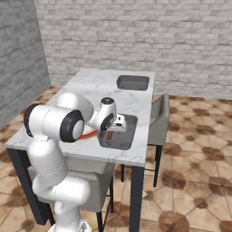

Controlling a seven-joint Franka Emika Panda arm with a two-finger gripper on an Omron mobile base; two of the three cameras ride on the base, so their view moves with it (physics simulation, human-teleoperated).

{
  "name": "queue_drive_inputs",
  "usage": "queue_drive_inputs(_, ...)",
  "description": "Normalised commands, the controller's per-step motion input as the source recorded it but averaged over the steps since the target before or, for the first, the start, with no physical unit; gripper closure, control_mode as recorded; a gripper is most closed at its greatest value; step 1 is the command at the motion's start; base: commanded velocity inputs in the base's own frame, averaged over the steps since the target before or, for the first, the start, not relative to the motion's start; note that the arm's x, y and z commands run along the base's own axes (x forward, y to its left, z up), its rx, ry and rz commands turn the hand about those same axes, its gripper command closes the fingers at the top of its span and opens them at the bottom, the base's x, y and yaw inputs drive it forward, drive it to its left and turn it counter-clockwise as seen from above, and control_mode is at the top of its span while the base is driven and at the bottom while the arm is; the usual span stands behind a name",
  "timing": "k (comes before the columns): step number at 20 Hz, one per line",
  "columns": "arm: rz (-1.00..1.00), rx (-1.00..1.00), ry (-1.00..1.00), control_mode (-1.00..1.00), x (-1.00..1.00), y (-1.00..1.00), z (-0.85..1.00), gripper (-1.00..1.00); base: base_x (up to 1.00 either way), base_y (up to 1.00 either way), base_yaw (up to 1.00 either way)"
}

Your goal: Place one cooked food and one vegetable from the large plate to each tupperware container.

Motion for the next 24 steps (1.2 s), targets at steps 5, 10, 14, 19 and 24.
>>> queue_drive_inputs(5,0.00,0.00,0.00,-1.00,-0.25,0.00,0.85,-1.00,0.00,0.00,0.00)
queue_drive_inputs(10,0.00,0.04,0.00,-1.00,-0.31,0.43,0.78,-1.00,0.00,0.00,0.00)
queue_drive_inputs(14,-0.01,0.04,0.00,-1.00,-0.01,0.97,0.38,-1.00,0.00,0.00,0.00)
queue_drive_inputs(19,-0.09,0.02,0.00,-1.00,0.00,0.73,0.05,-1.00,0.00,0.00,0.00)
queue_drive_inputs(24,-0.14,0.01,0.00,-1.00,0.29,0.19,0.00,-1.00,0.00,0.00,0.00)
